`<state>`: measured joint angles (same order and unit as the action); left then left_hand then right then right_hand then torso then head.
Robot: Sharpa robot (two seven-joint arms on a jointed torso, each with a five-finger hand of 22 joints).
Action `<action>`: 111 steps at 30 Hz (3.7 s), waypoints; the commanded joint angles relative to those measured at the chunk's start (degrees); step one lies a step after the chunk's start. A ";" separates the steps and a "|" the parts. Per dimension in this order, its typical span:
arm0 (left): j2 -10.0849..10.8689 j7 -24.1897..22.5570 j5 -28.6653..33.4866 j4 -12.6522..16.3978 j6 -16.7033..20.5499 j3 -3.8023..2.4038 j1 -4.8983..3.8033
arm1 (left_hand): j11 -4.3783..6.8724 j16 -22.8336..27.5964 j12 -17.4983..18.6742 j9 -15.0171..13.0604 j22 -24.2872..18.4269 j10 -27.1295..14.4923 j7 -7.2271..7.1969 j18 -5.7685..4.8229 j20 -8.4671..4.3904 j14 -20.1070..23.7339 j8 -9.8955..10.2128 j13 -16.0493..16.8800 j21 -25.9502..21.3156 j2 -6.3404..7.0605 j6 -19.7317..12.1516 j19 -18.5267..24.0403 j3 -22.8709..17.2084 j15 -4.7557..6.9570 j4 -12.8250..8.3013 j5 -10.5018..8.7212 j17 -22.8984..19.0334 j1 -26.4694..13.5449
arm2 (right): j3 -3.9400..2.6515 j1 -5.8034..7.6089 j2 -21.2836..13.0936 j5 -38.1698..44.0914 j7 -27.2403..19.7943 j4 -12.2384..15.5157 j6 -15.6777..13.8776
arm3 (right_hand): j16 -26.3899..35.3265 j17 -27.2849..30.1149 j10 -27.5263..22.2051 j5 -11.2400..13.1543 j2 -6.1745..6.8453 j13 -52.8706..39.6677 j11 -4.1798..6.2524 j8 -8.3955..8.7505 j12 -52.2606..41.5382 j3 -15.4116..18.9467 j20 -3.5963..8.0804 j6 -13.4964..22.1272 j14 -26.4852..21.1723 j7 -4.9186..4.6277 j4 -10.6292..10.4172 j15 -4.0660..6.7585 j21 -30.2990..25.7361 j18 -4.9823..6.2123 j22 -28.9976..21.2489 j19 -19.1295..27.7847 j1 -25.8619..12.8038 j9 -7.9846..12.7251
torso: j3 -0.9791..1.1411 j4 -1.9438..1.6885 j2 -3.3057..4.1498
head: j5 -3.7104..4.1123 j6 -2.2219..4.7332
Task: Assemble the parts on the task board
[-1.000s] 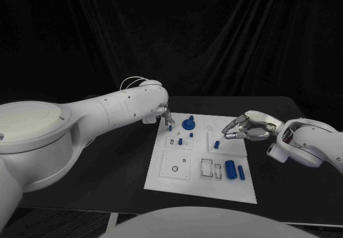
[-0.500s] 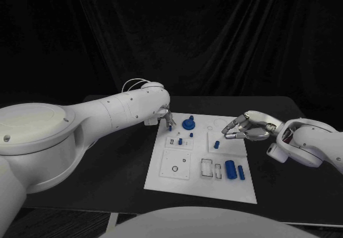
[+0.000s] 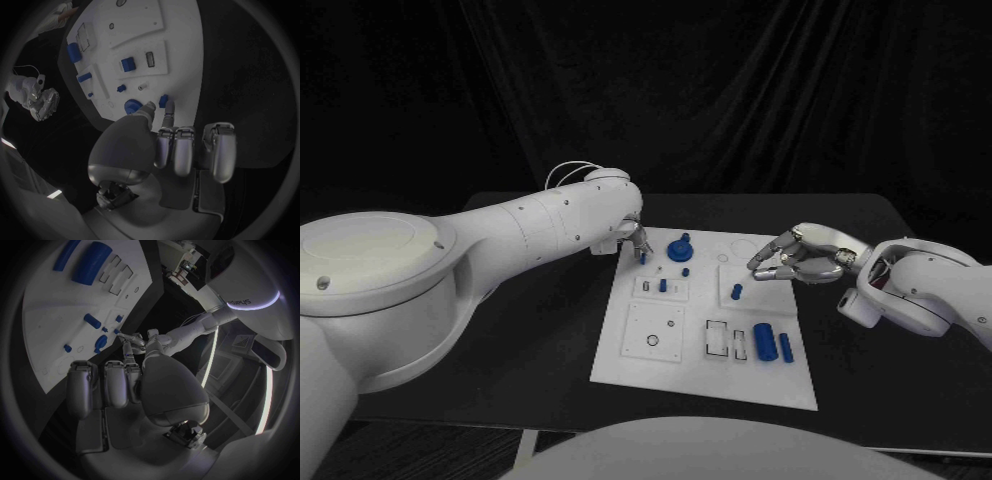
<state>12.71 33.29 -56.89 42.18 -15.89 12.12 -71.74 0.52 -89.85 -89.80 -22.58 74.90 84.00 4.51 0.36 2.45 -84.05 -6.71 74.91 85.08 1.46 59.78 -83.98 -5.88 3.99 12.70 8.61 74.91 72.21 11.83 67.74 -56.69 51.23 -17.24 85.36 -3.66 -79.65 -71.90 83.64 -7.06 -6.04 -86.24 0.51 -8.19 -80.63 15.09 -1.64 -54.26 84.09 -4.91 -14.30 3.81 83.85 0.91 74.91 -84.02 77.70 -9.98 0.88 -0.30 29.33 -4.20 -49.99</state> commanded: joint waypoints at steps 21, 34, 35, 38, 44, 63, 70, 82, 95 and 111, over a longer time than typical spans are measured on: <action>-0.58 -0.66 0.10 -0.52 0.07 -0.07 0.20 | -0.08 -0.15 -0.20 0.74 13.05 6.00 -0.27 0.86 0.06 -5.95 0.48 15.09 -0.49 -1.03 0.95 -4.14 -1.09 -0.18 -2.66 6.01 15.09 2.15 | -0.03 -0.13 -0.19 -0.07 0.53 0.17 0.68 | 0.31 0.08 2.33 -0.26 -1.58 9.11 0.03 0.15 0.16 0.03 -0.37 -0.36 2.65 -0.10 0.42 0.49 -0.06 0.70 12.95 -3.11 1.02 0.09 | -0.01 0.00 0.02 | 0.13 -0.01; -0.81 -0.71 0.10 -1.00 -0.95 -0.07 0.25 | -0.05 -0.15 -0.20 0.81 13.05 6.00 -0.29 0.87 0.04 -5.95 0.51 15.09 -0.54 -1.04 0.98 -4.12 -1.30 -0.16 -3.07 6.30 15.09 2.49 | -0.03 -0.13 -0.16 -0.07 0.35 0.12 0.75 | 0.32 0.10 2.31 -0.29 -1.63 9.16 0.00 0.16 0.19 0.06 -0.39 -0.35 2.65 -0.12 0.50 0.48 -0.09 0.71 12.94 -3.11 1.08 0.11 | 0.01 0.01 0.00 | 0.24 -0.01; -0.84 -0.73 0.10 -1.05 -1.02 -0.07 0.27 | -0.05 -0.15 -0.20 0.82 13.04 6.00 -0.29 0.88 0.04 -5.95 0.52 15.09 -0.57 -1.03 0.97 -4.11 -1.30 -0.16 -3.08 6.29 15.09 2.49 | -0.03 -0.13 -0.15 -0.07 0.30 0.12 0.77 | 0.32 0.10 2.31 -0.29 -1.63 9.16 0.00 0.16 0.19 0.06 -0.39 -0.35 2.65 -0.12 0.50 0.48 -0.09 0.71 12.94 -3.11 1.08 0.11 | 0.00 0.02 -0.01 | 0.33 -0.01; -0.89 -0.75 0.10 -1.13 -1.13 -0.07 0.32 | -0.05 -0.15 -0.20 0.83 13.07 6.00 -0.29 0.86 0.03 -5.95 0.52 15.09 -0.49 -1.04 0.97 -4.14 -1.32 -0.16 -3.11 6.28 15.09 2.52 | -0.03 -0.13 -0.13 -0.07 0.24 0.11 0.78 | 0.35 0.16 2.28 -0.29 -1.63 9.26 -0.01 0.16 0.25 0.08 -0.40 -0.36 2.64 -0.11 0.54 0.47 -0.18 0.73 12.91 -3.07 1.11 0.11 | -0.01 0.01 -0.01 | 0.54 -0.01; -0.97 -0.75 0.10 -1.22 -1.29 -0.07 0.41 | -0.05 -0.15 -0.20 0.85 13.06 6.00 -0.30 0.87 0.03 -5.95 0.54 15.09 -0.53 -1.11 0.97 -4.13 -1.44 -0.15 -3.27 6.28 15.09 2.68 | -0.03 -0.13 -0.12 -0.07 0.21 0.09 0.84 | 0.35 0.16 2.28 -0.29 -1.63 9.26 -0.01 0.16 0.25 0.08 -0.40 -0.36 2.64 -0.11 0.54 0.47 -0.18 0.73 12.91 -3.07 1.11 0.11 | 0.00 -0.01 0.00 | 0.68 -0.01; -0.81 -0.45 0.10 -0.79 -0.48 -0.07 0.48 | 0.16 -0.15 -0.20 1.01 13.08 6.00 -0.51 0.88 -0.14 -5.95 0.34 15.09 -0.66 -1.67 1.56 -4.13 -3.60 0.03 -6.22 8.49 15.09 4.99 | -0.03 -0.13 -0.07 -0.07 0.34 -0.06 1.19 | 0.35 0.17 2.19 -0.25 -1.50 9.49 -0.01 0.16 0.42 0.14 -0.43 -0.39 2.64 -0.13 0.79 0.45 -0.28 0.75 12.88 -3.03 1.35 0.13 | 0.00 0.01 -0.02 | 0.66 -0.01; -0.18 0.70 0.10 0.29 0.38 -0.07 0.48 | 0.29 -0.15 -0.20 0.74 13.10 6.00 -0.60 0.90 -0.31 -5.95 -0.21 15.09 -0.77 -1.61 2.29 -4.12 -6.04 0.18 -8.99 11.32 15.09 6.50 | -0.03 -0.13 -0.01 -0.07 0.42 -0.22 1.37 | 0.19 -0.08 2.14 -0.17 -1.48 9.59 0.05 0.41 0.49 0.22 -0.44 0.05 2.69 -0.22 0.93 0.47 -0.34 0.77 12.86 -3.00 1.46 0.25 | -0.01 0.00 -0.01 | 0.64 -0.01; 2.62 4.31 0.10 5.80 2.74 -0.07 -0.50 | 0.30 -0.15 -0.20 0.42 12.91 6.00 -0.56 1.03 -0.34 -5.95 -0.65 15.09 -1.40 -1.57 2.59 -3.95 -7.23 0.20 -10.40 11.24 15.09 6.92 | -0.03 -0.13 0.09 -0.07 0.73 -0.68 1.88 | 0.20 -0.07 2.13 -0.13 -1.50 9.62 0.04 0.44 0.51 0.25 -0.44 0.09 2.69 -0.23 0.92 0.47 -0.36 0.77 12.86 -2.99 1.44 0.27 | 0.00 -0.04 -0.04 | 0.49 -0.01; 9.42 7.14 1.14 18.18 6.47 -0.06 -4.08 | 0.37 -0.15 -0.20 0.22 12.72 6.00 -0.68 1.15 -0.35 -5.95 -0.88 15.09 -2.05 -1.37 2.50 -3.78 -7.26 0.24 -10.01 9.48 15.09 4.98 | -0.03 -0.13 -0.22 -0.07 1.09 -0.45 1.60 | 0.17 -0.11 2.12 -0.09 -1.51 9.63 0.04 0.45 0.51 0.28 -0.44 0.12 2.70 -0.23 0.91 0.47 -0.37 0.78 12.85 -2.98 1.41 0.28 | 0.05 0.00 -0.15 | -0.31 -0.01; 15.14 8.46 8.48 27.65 8.95 -0.03 -5.38 | 0.47 -0.15 -0.20 0.14 12.17 6.00 -0.77 1.49 -0.44 -5.95 -1.01 15.09 -3.71 -1.83 2.35 -3.29 -7.87 0.34 -9.41 10.63 15.09 3.70 | -0.02 -0.12 -0.62 -0.07 2.06 0.41 1.94 | 0.19 -0.06 2.11 0.01 -1.51 9.66 0.05 0.44 0.53 0.35 -0.44 0.10 2.69 -0.22 0.90 0.48 -0.39 0.78 12.85 -2.98 1.37 0.28 | 0.09 0.02 -0.17 | -0.84 -0.01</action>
<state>27.85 40.00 -50.81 69.34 -8.16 12.13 -76.90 0.52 -89.85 -89.80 -22.33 74.94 84.00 3.90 1.28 2.45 -84.04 -7.43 74.91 81.61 -0.25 62.06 -83.98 -13.63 3.99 3.08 19.04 74.90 76.50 11.85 67.74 -57.25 51.23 -16.40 85.55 -2.33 -79.66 -71.91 83.31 -7.06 -6.11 -86.24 0.19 -7.98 -80.49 15.40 -1.64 -54.26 83.98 -4.91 -13.66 4.00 83.85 0.91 74.90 -84.02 77.78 -9.76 0.97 -0.29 29.16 -4.94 -49.99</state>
